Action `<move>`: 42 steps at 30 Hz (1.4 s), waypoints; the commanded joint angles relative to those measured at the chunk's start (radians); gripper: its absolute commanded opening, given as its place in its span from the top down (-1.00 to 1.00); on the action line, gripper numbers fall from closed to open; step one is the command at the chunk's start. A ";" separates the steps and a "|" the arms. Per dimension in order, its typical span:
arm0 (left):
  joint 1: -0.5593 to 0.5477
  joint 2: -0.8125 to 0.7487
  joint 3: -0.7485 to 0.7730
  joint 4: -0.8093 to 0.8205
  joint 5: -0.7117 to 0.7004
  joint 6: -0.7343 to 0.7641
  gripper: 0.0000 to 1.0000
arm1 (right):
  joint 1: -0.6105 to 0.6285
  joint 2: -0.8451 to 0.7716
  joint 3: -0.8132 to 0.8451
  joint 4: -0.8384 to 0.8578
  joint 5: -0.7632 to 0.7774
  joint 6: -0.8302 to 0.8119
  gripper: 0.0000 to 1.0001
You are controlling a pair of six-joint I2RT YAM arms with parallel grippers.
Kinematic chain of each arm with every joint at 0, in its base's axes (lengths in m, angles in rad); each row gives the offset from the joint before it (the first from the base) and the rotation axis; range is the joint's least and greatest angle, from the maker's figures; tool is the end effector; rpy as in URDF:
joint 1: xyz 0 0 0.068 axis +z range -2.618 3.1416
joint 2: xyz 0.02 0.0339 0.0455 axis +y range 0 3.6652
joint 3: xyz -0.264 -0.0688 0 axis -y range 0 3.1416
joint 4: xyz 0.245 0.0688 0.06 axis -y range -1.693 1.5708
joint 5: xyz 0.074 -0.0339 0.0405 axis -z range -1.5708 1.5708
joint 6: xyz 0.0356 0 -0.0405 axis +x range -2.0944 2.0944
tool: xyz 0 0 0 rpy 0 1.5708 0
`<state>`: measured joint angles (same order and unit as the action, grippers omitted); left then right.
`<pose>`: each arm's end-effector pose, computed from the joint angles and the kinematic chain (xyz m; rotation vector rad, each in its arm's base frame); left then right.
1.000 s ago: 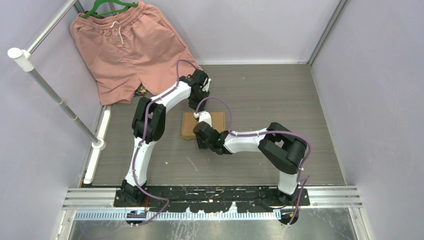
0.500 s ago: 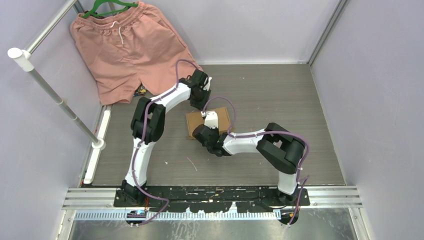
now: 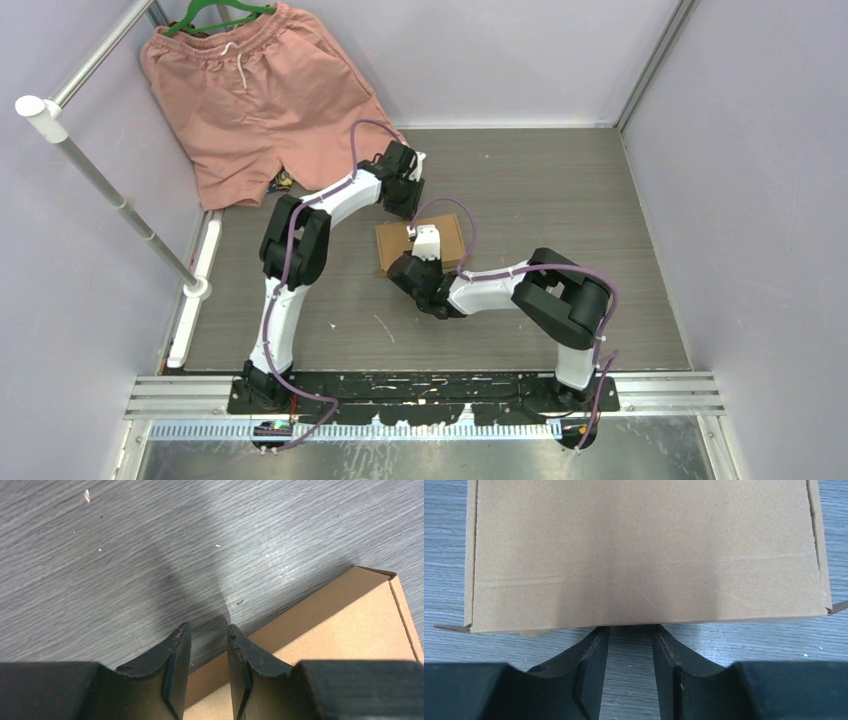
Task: Fold the paper box
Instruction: Close the paper box at the center of the board.
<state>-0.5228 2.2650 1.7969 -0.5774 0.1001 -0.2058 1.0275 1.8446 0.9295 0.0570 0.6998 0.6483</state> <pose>0.4223 -0.2475 0.1647 0.4553 2.6214 -0.3794 0.2029 0.2916 0.1335 -0.1194 2.1856 0.0705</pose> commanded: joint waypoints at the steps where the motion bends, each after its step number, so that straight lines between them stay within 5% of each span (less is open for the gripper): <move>1: -0.083 0.069 -0.094 -0.300 0.148 -0.001 0.32 | -0.055 0.050 -0.049 0.066 0.134 -0.028 0.13; 42: -0.130 0.065 -0.147 -0.259 0.188 -0.012 0.34 | -0.052 0.053 -0.067 0.063 0.136 -0.012 0.11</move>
<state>-0.5423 2.2562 1.7538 -0.4934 0.1154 -0.2073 1.0328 1.8412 0.8906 0.1341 0.7319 0.6315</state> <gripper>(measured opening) 0.330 0.443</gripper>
